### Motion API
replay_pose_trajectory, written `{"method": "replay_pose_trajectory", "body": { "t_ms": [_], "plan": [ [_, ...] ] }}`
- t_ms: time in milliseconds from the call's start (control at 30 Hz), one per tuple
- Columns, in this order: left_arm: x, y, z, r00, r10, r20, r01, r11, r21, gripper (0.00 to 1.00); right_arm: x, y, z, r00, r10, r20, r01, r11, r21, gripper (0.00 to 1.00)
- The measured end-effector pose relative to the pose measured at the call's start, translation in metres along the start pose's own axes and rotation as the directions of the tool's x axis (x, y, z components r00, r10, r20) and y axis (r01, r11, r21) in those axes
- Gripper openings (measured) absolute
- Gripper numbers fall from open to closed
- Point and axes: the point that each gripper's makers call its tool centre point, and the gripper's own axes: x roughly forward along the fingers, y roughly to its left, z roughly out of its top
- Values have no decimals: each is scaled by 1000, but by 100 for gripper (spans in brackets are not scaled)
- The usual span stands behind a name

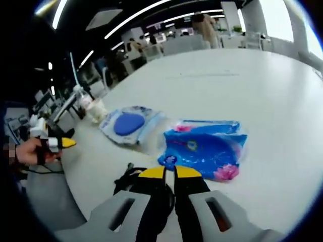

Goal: Arrange the tabletop items into an orderly group along one side of the table until the central work area is clear of visible clutter.

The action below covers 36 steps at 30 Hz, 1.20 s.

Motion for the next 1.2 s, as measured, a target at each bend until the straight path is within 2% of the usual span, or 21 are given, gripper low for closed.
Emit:
{"method": "replay_pose_trajectory", "body": {
  "t_ms": [167,367,500,733,833,1000,1200],
  "plan": [
    [-7,-2,-2,1000,-12,4,12,1000,13,9,-12,-21,-3,999,-48,6,48,999,12,3],
    [-16,-2,-4,1000,-20,8,20,999,41,10,-23,-40,-14,994,-105,-19,105,994,18,3],
    [-24,2,0,999,-18,50,19,1000,-21,10,-28,-48,-19,991,-128,-30,129,991,27,4],
    [-33,4,4,997,-22,68,23,999,-26,11,-31,-56,-27,986,-157,-54,159,987,34,6],
    [-36,-3,4,996,-49,72,47,999,18,12,-32,-56,-29,984,-165,-65,167,985,30,6],
    [-37,-18,-5,996,-78,32,74,990,122,13,-30,-59,-25,982,-174,-66,176,984,18,7],
    [-35,-22,-9,996,-93,15,89,984,154,14,-18,-73,-15,979,-194,-67,196,980,35,13]
  ]
}}
